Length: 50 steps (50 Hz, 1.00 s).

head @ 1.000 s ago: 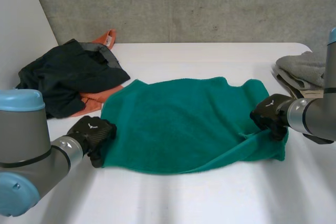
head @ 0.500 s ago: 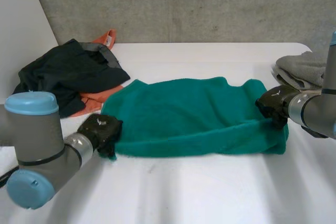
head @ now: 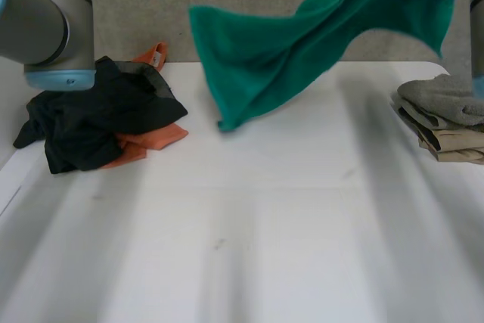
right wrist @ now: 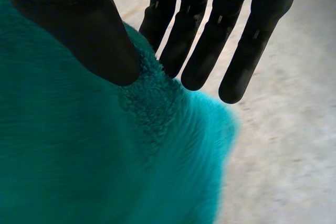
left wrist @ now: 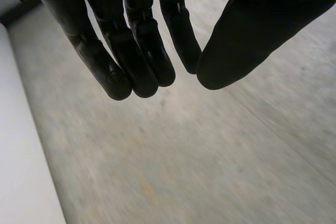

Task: Fold the laundry.

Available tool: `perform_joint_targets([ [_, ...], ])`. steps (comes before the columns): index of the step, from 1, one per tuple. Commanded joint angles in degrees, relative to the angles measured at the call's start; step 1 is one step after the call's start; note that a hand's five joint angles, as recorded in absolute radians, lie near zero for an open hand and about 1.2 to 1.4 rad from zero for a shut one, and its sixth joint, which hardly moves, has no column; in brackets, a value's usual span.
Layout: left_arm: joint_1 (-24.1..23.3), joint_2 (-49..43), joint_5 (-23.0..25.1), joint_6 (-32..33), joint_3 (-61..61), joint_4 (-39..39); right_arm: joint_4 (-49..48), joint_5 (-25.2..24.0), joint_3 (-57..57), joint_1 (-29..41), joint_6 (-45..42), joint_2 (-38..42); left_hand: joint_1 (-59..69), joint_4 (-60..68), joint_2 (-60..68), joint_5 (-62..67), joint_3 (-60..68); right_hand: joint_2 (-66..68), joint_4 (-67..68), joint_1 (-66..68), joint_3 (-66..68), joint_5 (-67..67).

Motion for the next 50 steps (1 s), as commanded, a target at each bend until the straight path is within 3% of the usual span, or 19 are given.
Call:
perform_joint_targets([
  [1, 1.7, 3.4, 2.0, -2.6, -14.1, -8.0, 14.6, -7.8, 5.9, -0.2, -0.7, 0.3, 27.7, 11.4, 11.4, 11.9, 11.9, 12.6, 11.5, 14.6, 11.6, 12.9],
  [4, 1.7, 3.8, 4.6, -2.9, -22.3, -8.1, 18.7, -9.8, 9.6, -0.2, -1.9, 1.3, 27.2, 11.0, 10.9, 11.4, 11.4, 12.6, 11.5, 14.6, 11.6, 12.9],
  [5, 1.6, 3.8, 5.2, -3.0, -24.3, -8.1, 19.2, -10.2, 10.4, -0.1, -2.3, 1.5, 20.0, 3.8, 3.8, 4.2, 4.3, 12.6, 11.5, 14.6, 11.6, 12.9],
  [6, 1.4, 3.5, 7.0, -3.2, -27.7, -8.1, 19.8, -10.6, 11.2, 0.0, -3.1, 1.6, -2.2, -18.4, -18.4, -18.0, -17.9, 12.6, 11.5, 14.6, 11.6, 12.9],
  [7, 1.2, 3.2, 7.6, -3.2, -29.3, -8.1, 19.9, -10.9, 12.2, 0.1, -4.5, 1.8, -9.6, -25.8, -25.8, -25.4, -25.3, 12.6, 11.5, 14.6, 11.6, 12.9],
  [10, 0.5, 0.6, 9.4, -4.1, -33.3, -7.4, 19.9, -11.0, 12.6, 0.7, -6.6, 1.6, -21.5, -37.8, -37.8, -37.4, -37.3, 12.6, 11.5, 14.6, 11.6, 12.9],
  [14, -1.1, -3.9, 8.4, -6.7, -33.4, -7.0, 21.0, -10.8, 10.9, 2.4, -7.2, 0.9, -33.5, -49.8, -49.8, -49.3, -49.3, 12.6, 11.5, 14.6, 11.6, 12.9],
  [26, -5.0, -11.4, 2.3, -15.5, -22.4, -13.6, 32.8, -10.5, 3.6, 9.1, -7.2, -4.8, -39.2, -55.5, -55.5, -55.1, -55.0, 12.6, 11.5, 14.6, 11.6, 12.9],
  [40, -9.9, -21.7, 2.6, -15.3, -6.4, -20.7, 40.1, -10.9, -0.5, 17.9, -6.7, -14.6, -41.3, -57.5, -57.5, -57.1, -57.0, 12.6, 11.5, 14.6, 11.6, 12.9],
  [50, -14.5, -26.4, -0.3, -15.5, 1.4, -23.7, 44.8, -11.6, -2.7, 22.3, -6.1, -19.0, -41.4, -57.7, -57.7, -57.3, -57.2, 12.6, 11.5, 14.6, 11.6, 12.9],
])
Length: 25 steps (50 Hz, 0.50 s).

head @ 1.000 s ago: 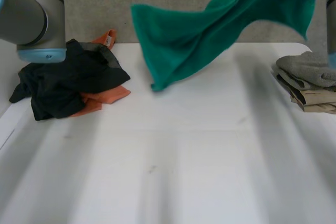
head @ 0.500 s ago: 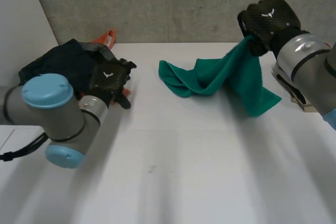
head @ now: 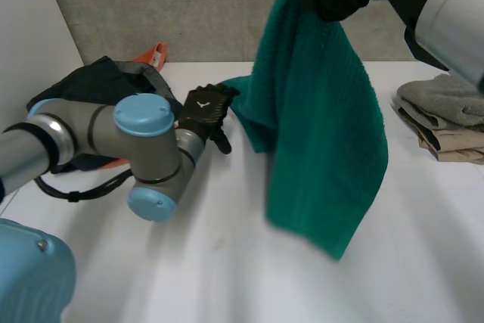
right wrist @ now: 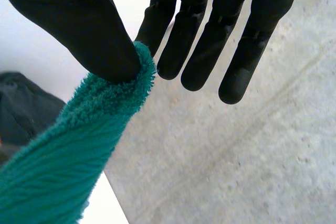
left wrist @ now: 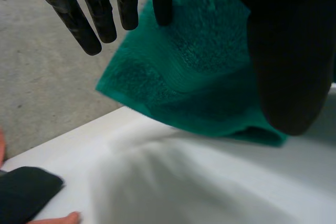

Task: Fold the laundry.

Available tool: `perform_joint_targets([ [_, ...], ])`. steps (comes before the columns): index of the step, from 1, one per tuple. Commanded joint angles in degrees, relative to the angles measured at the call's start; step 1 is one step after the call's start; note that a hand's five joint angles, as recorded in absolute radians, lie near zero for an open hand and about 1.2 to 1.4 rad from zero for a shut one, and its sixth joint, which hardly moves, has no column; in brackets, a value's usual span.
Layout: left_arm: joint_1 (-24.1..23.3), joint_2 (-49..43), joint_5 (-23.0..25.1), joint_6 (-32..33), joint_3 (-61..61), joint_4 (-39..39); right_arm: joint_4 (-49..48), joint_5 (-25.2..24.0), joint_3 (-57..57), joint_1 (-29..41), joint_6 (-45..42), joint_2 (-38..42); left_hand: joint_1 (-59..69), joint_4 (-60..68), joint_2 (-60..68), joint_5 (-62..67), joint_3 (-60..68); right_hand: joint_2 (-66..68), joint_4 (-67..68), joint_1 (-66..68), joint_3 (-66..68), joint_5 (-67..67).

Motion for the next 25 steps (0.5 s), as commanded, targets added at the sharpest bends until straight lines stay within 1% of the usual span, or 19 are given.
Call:
perform_joint_targets([
  [1, -2.4, -2.4, -2.1, -0.6, 4.1, -1.3, 2.2, -0.6, -0.7, 2.0, 0.3, -2.5, -2.2, -1.6, -1.7, -1.6, -2.2, 12.6, 11.3, 14.6, 11.6, 12.9],
  [2, -2.6, -2.4, -2.1, -0.6, 4.3, -1.5, 2.2, -0.6, -0.7, 1.9, 0.3, -2.7, -1.4, -0.7, -0.8, -0.8, -1.4, 12.6, 11.3, 14.6, 11.6, 12.9],
  [4, -3.3, -2.6, -1.9, -1.3, 4.2, -2.3, 2.1, -0.4, -0.4, 1.6, 0.3, -3.2, 9.1, 9.8, 9.7, 9.8, 9.2, 12.6, 11.3, 14.6, 11.6, 12.9],
  [5, -3.6, -2.6, -1.7, -1.7, 4.1, -2.7, 2.0, -0.3, -0.4, 1.2, 0.3, -3.3, 15.7, 16.4, 16.3, 16.3, 15.7, 12.6, 11.3, 14.6, 11.6, 12.9],
  [6, -3.8, -2.6, -1.4, -2.1, 3.9, -3.1, 2.0, -0.3, -0.4, 0.9, 0.4, -3.3, 24.9, 25.6, 25.5, 25.5, 24.9, 12.6, 11.3, 14.6, 11.6, 12.9],
  [7, -4.1, -2.4, -0.6, -3.0, 3.2, -3.8, 1.9, -0.2, -0.4, -0.2, 0.5, -3.3, 54.5, 55.1, 55.0, 55.1, 54.5, 12.6, 11.3, 14.6, 11.6, 12.9],
  [8, -4.2, -2.1, -0.6, -3.1, 2.6, -4.1, 1.9, -0.2, -0.4, -0.8, 0.6, -3.0, 66.6, 67.2, 67.1, 67.2, 66.6, 12.6, 11.3, 14.6, 11.6, 12.9],
  [10, -4.2, -1.2, -0.8, -3.4, 1.3, -4.6, 1.9, -0.2, -0.2, -2.4, 0.7, -2.9, 66.7, 67.4, 67.3, 67.3, 66.7, 12.6, 11.3, 14.6, 11.6, 12.9],
  [13, -2.0, 2.9, -5.0, -3.0, -1.8, -3.7, 1.8, -0.6, 0.8, -6.7, 1.4, -1.5, 66.7, 67.4, 67.3, 67.3, 66.7, 12.6, 11.3, 14.6, 11.6, 12.9],
  [14, 0.2, 5.4, -7.6, -2.1, -3.1, -2.5, 1.9, -0.6, 1.2, -7.7, 1.6, -1.1, 66.7, 67.4, 67.3, 67.3, 66.7, 12.6, 11.3, 14.6, 11.6, 12.9],
  [17, 3.8, 10.0, -10.2, -0.7, -5.6, -1.0, 1.8, -0.6, 3.0, -11.6, 2.7, 0.8, 66.7, 67.4, 67.3, 67.3, 66.7, 12.6, 11.3, 14.6, 11.6, 12.9],
  [18, 6.1, 13.8, -10.3, -0.3, -7.4, -0.5, 1.8, -0.7, 4.0, -13.2, 3.3, 1.7, 66.7, 67.4, 67.3, 67.3, 66.7, 12.6, 11.3, 14.6, 11.6, 12.9],
  [21, 9.6, 19.1, -7.9, -0.4, -11.0, -0.8, 1.5, -1.1, 5.8, -15.3, 3.8, 2.8, 66.7, 67.4, 67.3, 67.3, 66.7, 12.6, 11.3, 14.6, 11.6, 12.9],
  [22, 11.2, 22.5, -5.0, -0.5, -13.4, -1.2, 1.3, -1.6, 6.8, -16.4, 4.0, 3.5, 66.7, 67.4, 67.3, 67.3, 66.7, 12.6, 11.3, 14.6, 11.6, 12.9],
  [25, 12.1, 26.4, 0.4, 0.0, -16.9, -1.7, 0.8, -2.3, 8.5, -17.3, 4.1, 4.6, 66.7, 67.4, 67.3, 67.3, 66.7, 12.6, 11.3, 14.6, 11.6, 12.9],
])
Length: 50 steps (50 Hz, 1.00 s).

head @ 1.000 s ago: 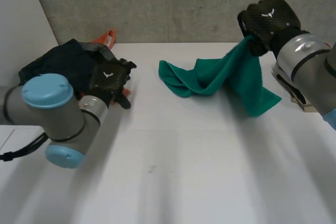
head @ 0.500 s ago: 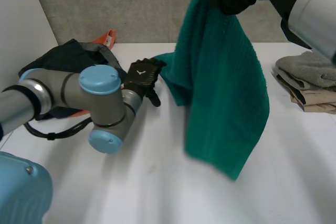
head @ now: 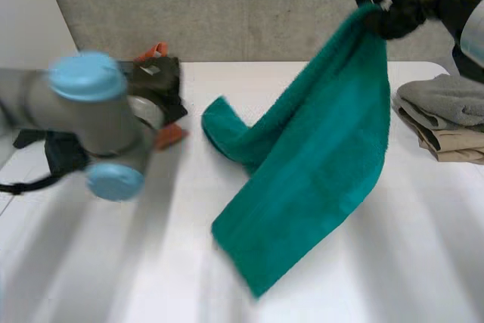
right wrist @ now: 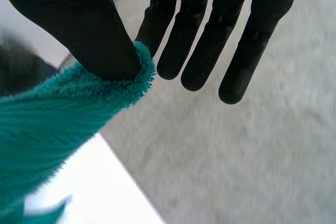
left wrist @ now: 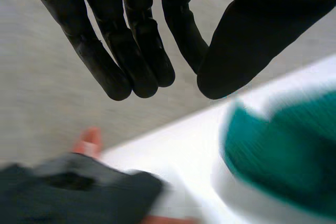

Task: Fold the laundry.

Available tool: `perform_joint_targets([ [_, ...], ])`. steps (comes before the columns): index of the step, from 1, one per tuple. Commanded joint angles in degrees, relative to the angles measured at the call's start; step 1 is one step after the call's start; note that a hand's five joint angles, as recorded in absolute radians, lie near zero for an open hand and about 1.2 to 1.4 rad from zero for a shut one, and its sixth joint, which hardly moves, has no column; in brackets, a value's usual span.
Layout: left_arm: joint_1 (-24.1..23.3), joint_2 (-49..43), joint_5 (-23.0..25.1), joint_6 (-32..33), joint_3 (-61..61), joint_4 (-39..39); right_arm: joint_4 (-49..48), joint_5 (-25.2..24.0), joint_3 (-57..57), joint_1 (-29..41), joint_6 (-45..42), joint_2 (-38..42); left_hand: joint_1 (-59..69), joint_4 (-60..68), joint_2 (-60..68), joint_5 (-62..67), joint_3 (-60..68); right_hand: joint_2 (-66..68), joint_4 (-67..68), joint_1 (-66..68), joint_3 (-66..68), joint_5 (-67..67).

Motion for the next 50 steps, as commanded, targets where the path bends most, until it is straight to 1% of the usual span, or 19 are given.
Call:
perform_joint_targets([
  [1, 6.2, 13.7, 11.3, 0.6, -10.5, -0.7, -1.1, -1.8, 5.2, -4.2, 1.0, 3.3, 12.0, 11.5, 11.5, 13.9, 12.0, 12.6, 11.3, 14.6, 11.6, 12.9],
  [4, 6.9, 15.9, 13.2, 0.8, -14.1, -1.0, -1.7, -2.2, 6.5, -4.2, 1.0, 3.3, 12.0, 11.5, 11.5, 13.9, 12.0, 12.6, 11.3, 14.6, 11.6, 12.9],
  [9, 7.3, 19.5, 11.9, 3.0, -20.8, -0.6, -3.3, -1.9, 7.9, -4.4, 0.8, 4.0, 12.0, 11.5, 11.5, 13.9, 12.0, 12.6, 11.3, 14.6, 11.6, 12.9],
  [12, 7.3, 18.7, 12.3, 5.4, -22.6, -0.5, -3.4, -1.9, 8.3, -4.6, 0.9, 4.7, 12.0, 11.5, 11.5, 13.9, 12.0, 12.6, 11.3, 14.6, 11.6, 12.9],
  [13, 7.1, 17.4, 12.9, 7.1, -23.2, 0.0, -3.3, -2.1, 8.7, -4.8, 0.8, 4.9, -7.5, -8.0, -8.0, -5.6, -7.5, 12.6, 11.3, 14.6, 11.6, 12.9],
  [14, 7.1, 16.5, 13.4, 7.9, -23.3, 0.1, -3.2, -2.2, 9.1, -4.8, 0.8, 4.9, -22.7, -23.2, -23.2, -20.7, -22.7, 12.6, 11.3, 14.6, 11.6, 12.9],
  [15, 7.0, 15.5, 14.0, 8.6, -23.2, 0.4, -3.1, -2.3, 9.4, -4.9, 0.8, 4.8, -34.8, -35.3, -35.3, -32.9, -34.8, 12.6, 11.3, 14.6, 11.6, 12.9],
  [16, 6.9, 14.6, 14.7, 9.3, -23.0, 0.6, -2.9, -2.3, 9.8, -4.9, 0.9, 4.8, -43.1, -43.6, -43.6, -41.2, -43.1, 12.6, 11.3, 14.6, 11.6, 12.9],
  [21, 5.3, 5.3, 19.8, 12.3, -16.8, 2.4, -3.4, -3.5, 10.9, -3.5, 1.0, 2.1, -54.8, -55.2, -55.3, -52.8, -54.8, 12.6, 11.3, 14.6, 11.6, 12.9],
  [24, 3.5, -0.6, 20.2, 12.9, -10.0, 1.9, -3.8, -4.3, 10.1, -2.0, 1.3, -0.4, -55.6, -56.1, -56.1, -53.7, -55.7, 12.6, 11.3, 14.6, 11.6, 12.9],
  [27, 1.7, -6.5, 19.2, 13.1, -2.0, 0.5, -3.2, -4.4, 8.3, 0.3, 2.7, -3.5, -55.0, -55.4, -55.5, -53.0, -55.0, 12.6, 11.3, 14.6, 11.6, 12.9],
  [34, -0.8, -15.8, 18.7, 13.3, 9.8, -0.9, -0.9, -5.5, 6.9, 2.6, 5.4, -7.2, -50.9, -51.4, -51.4, -49.0, -51.0, 12.6, 11.3, 14.6, 11.6, 12.9],
  [36, -2.3, -19.3, 19.0, 14.4, 13.6, -1.7, -0.5, -5.1, 6.5, 2.4, 5.6, -7.6, -44.4, -44.9, -44.9, -42.5, -44.4, 12.6, 11.3, 14.6, 11.6, 12.9],
  [38, -2.9, -21.6, 18.9, 15.8, 16.1, -2.5, -0.4, -5.1, 6.5, 2.1, 5.8, -7.4, -33.7, -34.1, -34.1, -31.7, -33.7, 12.6, 11.3, 14.6, 11.6, 12.9],
  [39, -3.2, -23.3, 18.7, 17.6, 18.0, -3.9, -0.4, -5.1, 6.5, 1.2, 6.3, -7.4, -22.4, -22.9, -22.9, -20.5, -22.5, 12.6, 11.3, 14.6, 11.6, 12.9],
  [41, -3.2, -24.8, 18.4, 19.5, 19.9, -5.1, -0.6, -4.9, 6.5, 0.0, 6.9, -6.7, -7.1, -7.6, -7.6, -5.2, -7.1, 12.6, 11.3, 14.6, 11.6, 12.9],
  [43, -2.9, -26.0, 17.9, 21.4, 21.9, -6.4, -0.9, -4.7, 6.3, -2.0, 7.2, -4.5, 11.9, 11.4, 11.4, 13.8, 11.9, 12.6, 11.3, 14.6, 11.6, 12.9],
  [46, -2.4, -25.9, 16.6, 21.8, 23.6, -6.0, -1.6, -4.4, 5.2, -3.9, 7.5, -1.9, 12.0, 11.5, 11.5, 13.9, 12.0, 12.6, 11.3, 14.6, 11.6, 12.9],
  [50, -0.9, -22.7, 10.5, 19.9, 26.5, -1.1, -5.8, -2.9, 1.1, -5.8, 7.7, 4.1, 12.0, 11.5, 11.5, 13.9, 12.0, 12.6, 11.3, 14.6, 11.6, 12.9],
])
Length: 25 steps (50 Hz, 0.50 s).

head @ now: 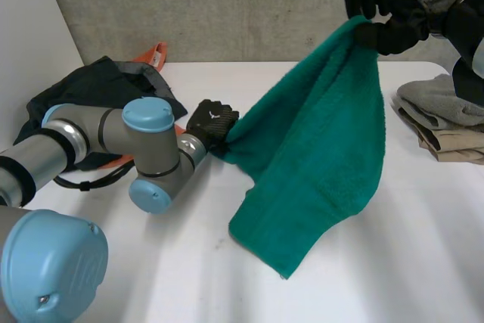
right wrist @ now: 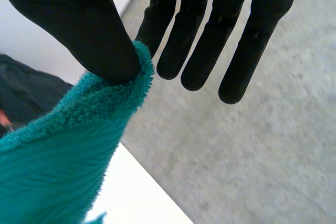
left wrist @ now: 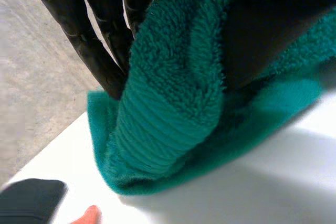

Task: Fold the laundry.

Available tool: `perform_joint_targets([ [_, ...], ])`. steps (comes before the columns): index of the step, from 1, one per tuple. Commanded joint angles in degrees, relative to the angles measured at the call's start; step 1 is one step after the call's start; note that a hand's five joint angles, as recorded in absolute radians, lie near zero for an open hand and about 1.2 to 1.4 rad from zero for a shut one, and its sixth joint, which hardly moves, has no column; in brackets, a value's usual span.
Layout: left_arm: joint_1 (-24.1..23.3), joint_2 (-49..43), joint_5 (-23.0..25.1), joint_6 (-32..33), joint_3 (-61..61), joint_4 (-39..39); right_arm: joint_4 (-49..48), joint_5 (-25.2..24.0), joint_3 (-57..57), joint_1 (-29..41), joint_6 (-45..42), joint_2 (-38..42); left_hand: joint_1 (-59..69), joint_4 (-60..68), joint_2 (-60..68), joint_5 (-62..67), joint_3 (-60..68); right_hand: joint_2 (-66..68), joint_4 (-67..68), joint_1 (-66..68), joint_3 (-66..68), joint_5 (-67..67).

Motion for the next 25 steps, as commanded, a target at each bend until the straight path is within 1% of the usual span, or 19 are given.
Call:
perform_joint_targets([
  [1, 2.3, 4.8, -9.6, -1.6, 5.5, 7.5, -8.1, 3.4, -7.4, -4.3, 0.5, 11.5, 14.2, 12.1, 11.9, 14.0, 12.5, 12.6, 11.2, 14.6, 11.6, 12.9],
  [3, 2.6, 7.1, -11.3, -2.7, 6.4, 10.8, -12.4, 5.7, -10.8, -4.3, 0.2, 14.3, 14.2, 12.1, 11.9, 14.0, 12.5, 12.6, 11.2, 14.6, 11.6, 12.9],
  [4, 2.8, 9.9, -12.0, -3.5, 6.9, 13.8, -14.7, 7.2, -12.4, -4.2, 0.0, 15.6, 14.2, 12.1, 11.9, 14.0, 12.5, 12.6, 11.2, 14.6, 11.6, 12.9],
  [5, 2.8, 11.4, -12.0, -3.9, 7.1, 15.1, -19.7, 10.1, -15.5, -4.2, -0.5, 18.2, 14.2, 12.1, 11.9, 14.0, 12.5, 12.6, 11.2, 14.6, 11.6, 12.9],
  [7, 3.0, 14.0, -12.0, -4.3, 7.2, 17.7, -24.9, 13.0, -18.3, -4.1, -0.9, 20.1, 14.2, 12.1, 11.9, 14.0, 12.5, 12.6, 11.2, 14.6, 11.6, 12.9],
  [8, 3.3, 16.6, -12.1, -4.6, 7.2, 19.7, -29.6, 15.1, -20.4, -4.0, -1.3, 21.6, 14.2, 12.1, 11.9, 14.0, 12.5, 12.6, 11.2, 14.6, 11.6, 12.9],
  [10, 3.5, 18.9, -12.1, -4.7, 7.0, 21.2, -33.8, 16.5, -22.0, -3.7, -1.4, 22.6, 14.2, 12.1, 11.9, 14.0, 12.5, 12.6, 11.2, 14.6, 11.6, 12.9],
  [12, 3.9, 21.9, -12.5, -5.0, 5.9, 22.5, -37.7, 17.0, -22.5, -3.5, -1.3, 22.9, 14.2, 12.1, 11.9, 14.0, 12.5, 12.6, 11.2, 14.6, 11.6, 12.9],
  [14, 4.4, 24.3, -12.9, -5.0, 3.7, 22.7, -37.9, 16.8, -21.5, -2.7, -1.3, 22.8, 14.2, 12.1, 11.9, 14.0, 12.5, 12.6, 11.2, 14.6, 11.6, 12.9],
  [16, 5.2, 26.7, -12.9, -4.7, -0.6, 23.1, -36.0, 16.5, -18.5, -1.8, -1.3, 22.2, 14.2, 12.1, 11.9, 14.0, 12.5, 12.6, 11.2, 14.6, 11.6, 12.9],
  [20, 7.0, 30.9, -11.9, -5.1, -14.5, 25.0, -32.5, 15.0, -7.7, -0.8, -1.6, 19.2, 14.2, 12.1, 11.9, 14.0, 12.5, 12.6, 11.2, 14.6, 11.6, 12.9],
  [21, 7.6, 31.8, -11.3, -5.1, -19.9, 26.3, -32.2, 14.3, -3.5, -0.8, -2.0, 18.4, 14.2, 12.1, 11.9, 14.0, 12.5, 12.6, 11.2, 14.6, 11.6, 12.9],
  [23, 8.2, 32.7, -11.0, -5.0, -25.3, 27.7, -32.2, 13.6, 1.0, -0.9, -2.7, 18.2, 14.2, 12.1, 11.9, 14.0, 12.5, 12.6, 11.2, 14.6, 11.6, 12.9],
  [24, 8.6, 33.4, -10.6, -5.0, -30.9, 28.5, -32.3, 12.8, 5.5, -1.0, -3.4, 18.3, 14.2, 12.1, 11.9, 14.0, 12.5, 12.6, 11.2, 14.6, 11.6, 12.9],
  [25, 8.9, 33.6, -10.3, -5.0, -33.3, 29.0, -32.3, 12.4, 7.7, -1.1, -4.0, 18.5, 14.2, 12.1, 11.9, 14.0, 12.5, 12.6, 11.2, 14.6, 11.6, 12.9],
])
